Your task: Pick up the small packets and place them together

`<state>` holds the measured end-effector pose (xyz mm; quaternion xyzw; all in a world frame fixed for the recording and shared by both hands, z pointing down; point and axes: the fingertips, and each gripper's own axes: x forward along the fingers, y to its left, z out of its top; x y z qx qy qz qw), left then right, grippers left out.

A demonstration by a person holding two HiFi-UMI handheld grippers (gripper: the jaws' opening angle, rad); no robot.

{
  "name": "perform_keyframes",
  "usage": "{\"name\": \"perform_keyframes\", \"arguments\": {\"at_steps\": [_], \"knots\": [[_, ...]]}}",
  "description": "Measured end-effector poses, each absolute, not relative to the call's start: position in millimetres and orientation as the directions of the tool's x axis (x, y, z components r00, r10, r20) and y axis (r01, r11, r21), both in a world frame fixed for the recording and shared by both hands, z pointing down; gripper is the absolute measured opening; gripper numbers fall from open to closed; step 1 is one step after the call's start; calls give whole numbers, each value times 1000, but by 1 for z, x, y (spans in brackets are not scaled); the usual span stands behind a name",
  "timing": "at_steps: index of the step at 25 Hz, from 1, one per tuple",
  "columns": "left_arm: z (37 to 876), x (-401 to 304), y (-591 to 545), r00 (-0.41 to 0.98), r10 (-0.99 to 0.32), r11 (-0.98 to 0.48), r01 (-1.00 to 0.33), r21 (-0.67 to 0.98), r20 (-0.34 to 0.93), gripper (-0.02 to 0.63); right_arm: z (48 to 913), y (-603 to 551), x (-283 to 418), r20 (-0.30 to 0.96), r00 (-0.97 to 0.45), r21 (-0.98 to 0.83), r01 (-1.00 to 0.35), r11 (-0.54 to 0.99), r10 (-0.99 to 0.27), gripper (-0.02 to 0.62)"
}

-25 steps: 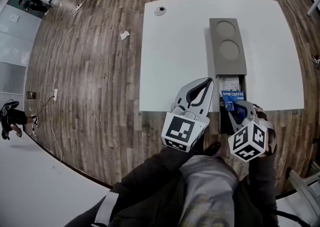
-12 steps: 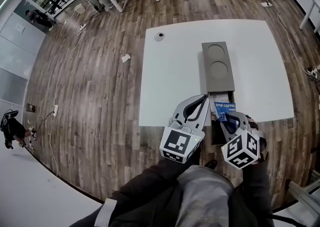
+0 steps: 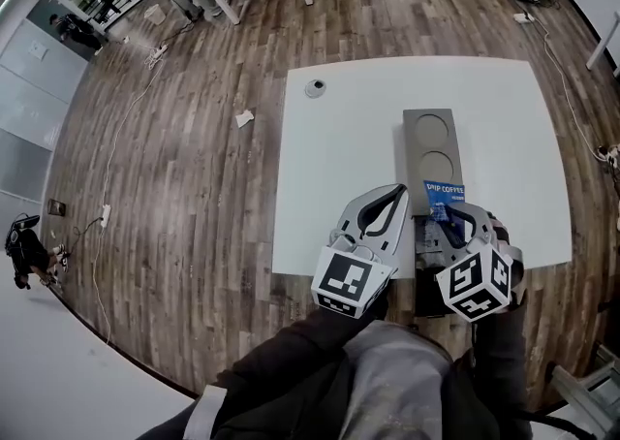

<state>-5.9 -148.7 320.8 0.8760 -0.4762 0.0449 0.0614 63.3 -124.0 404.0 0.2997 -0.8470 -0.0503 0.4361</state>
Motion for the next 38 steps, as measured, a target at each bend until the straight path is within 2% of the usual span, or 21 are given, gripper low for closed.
{"name": "perform_keyframes", "arguments": {"at_steps": [5,11,15,19,22,29,38], "knots": [[320,-17,-181,554,-822,-547,-833,86,136,2,407,-180,60,728,-401,361,-465,808,-556,104],[335,-29,-201,560,-811,-544,-828,136,165,2,440,-214,52,793,-389,286,-443,850,-469,108],[343,-36,-209,567,-805,-543,-823,167,175,2,447,-228,48,796,-395,261,-459,849,-458,131],[351,-42,-212,570,-801,-542,-820,184,183,2,450,-237,49,793,-393,251,-485,838,-465,191],[354,-41,-212,575,-797,-544,-817,192,186,2,451,-237,47,790,-396,258,-477,840,-468,195],[351,-43,-211,573,-799,-542,-817,197,183,2,452,-246,45,779,-436,203,-505,839,-451,208],[354,-47,-212,567,-801,-536,-822,193,192,2,450,-253,36,749,-545,38,-533,846,-377,242]]}}
